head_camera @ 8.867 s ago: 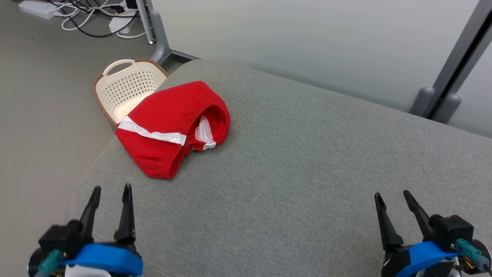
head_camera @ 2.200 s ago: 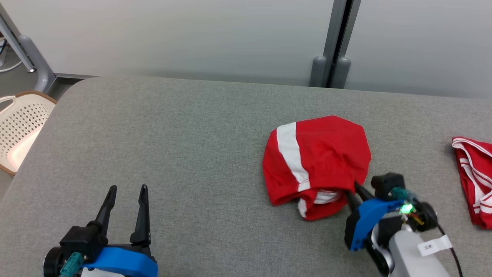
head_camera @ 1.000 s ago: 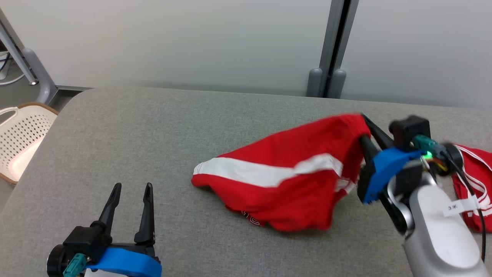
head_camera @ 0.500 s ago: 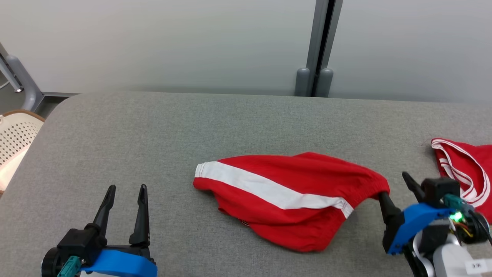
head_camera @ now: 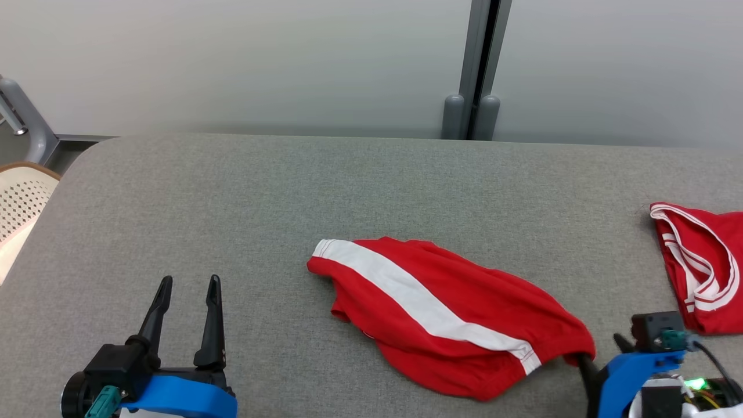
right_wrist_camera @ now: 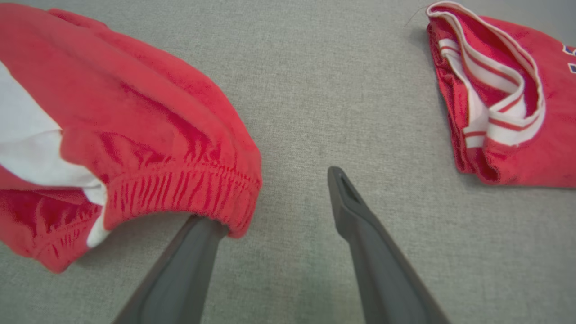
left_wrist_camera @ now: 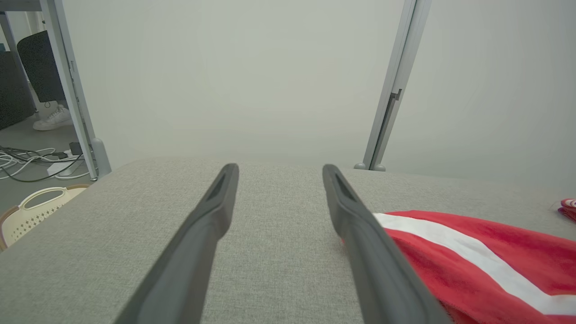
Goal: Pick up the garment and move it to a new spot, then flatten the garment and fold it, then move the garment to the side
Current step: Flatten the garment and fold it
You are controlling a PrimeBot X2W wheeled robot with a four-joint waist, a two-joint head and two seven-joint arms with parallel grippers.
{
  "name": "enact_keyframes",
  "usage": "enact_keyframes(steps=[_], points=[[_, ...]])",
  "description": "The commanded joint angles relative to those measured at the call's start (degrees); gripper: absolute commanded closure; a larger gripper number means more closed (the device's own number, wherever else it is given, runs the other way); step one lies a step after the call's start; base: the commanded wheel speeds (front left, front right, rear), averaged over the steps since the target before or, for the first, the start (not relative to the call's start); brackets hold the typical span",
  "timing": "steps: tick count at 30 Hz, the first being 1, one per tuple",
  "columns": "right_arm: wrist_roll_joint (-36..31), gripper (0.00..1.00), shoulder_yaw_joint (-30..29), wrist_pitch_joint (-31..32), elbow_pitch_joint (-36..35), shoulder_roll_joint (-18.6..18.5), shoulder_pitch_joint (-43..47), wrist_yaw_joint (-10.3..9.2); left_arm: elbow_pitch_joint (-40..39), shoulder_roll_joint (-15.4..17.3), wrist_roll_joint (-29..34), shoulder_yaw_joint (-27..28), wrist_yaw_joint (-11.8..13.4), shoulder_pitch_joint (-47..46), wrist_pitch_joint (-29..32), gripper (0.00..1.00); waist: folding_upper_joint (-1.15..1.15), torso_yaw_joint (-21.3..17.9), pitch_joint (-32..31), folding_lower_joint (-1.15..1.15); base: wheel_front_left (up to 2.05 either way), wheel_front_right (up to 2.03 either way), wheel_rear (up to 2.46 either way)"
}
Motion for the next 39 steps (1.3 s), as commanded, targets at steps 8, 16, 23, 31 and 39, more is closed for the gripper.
enact_keyframes(steps=[8, 16, 23, 31, 39], points=[[6.14, 0.0, 7.99, 8.95, -5.82, -0.05, 2.7, 0.02, -0.08, 0.24, -0.44, -0.29, 0.43, -0.57, -0.38, 0.0, 0.0, 0.76, -0.08, 0.0, 0.0, 0.0, 0.0], [6.59, 0.0, 6.84, 4.72, -15.25, -0.85, -0.26, 0.02, -0.6, 0.47, -0.56, -0.37, 0.83, -0.66, -0.34, 0.0, 0.0, 1.12, 0.14, 0.0, 0.0, 0.0, 0.0], [4.71, 0.0, 5.13, 0.97, -16.7, -0.87, -3.13, 0.01, -0.89, 0.53, -0.72, -0.55, 1.24, -0.71, -0.27, 0.0, 0.0, 1.33, -0.14, 0.0, 0.0, 0.0, 0.0], [14.55, 0.0, 1.33, 9.01, -15.88, 0.08, 3.17, 0.02, -1.43, 0.81, -0.84, -0.89, 1.63, 0.04, -0.01, 0.0, 0.0, 1.93, -0.64, 0.0, 0.0, 0.0, 0.0], [22.12, 0.0, 0.0, 14.92, -16.17, 0.1, 10.24, 0.02, -2.11, 1.48, -0.97, -0.77, 1.99, 0.76, 0.46, 0.0, 0.0, 1.71, -0.86, 0.0, 0.0, 0.0, 0.0]])
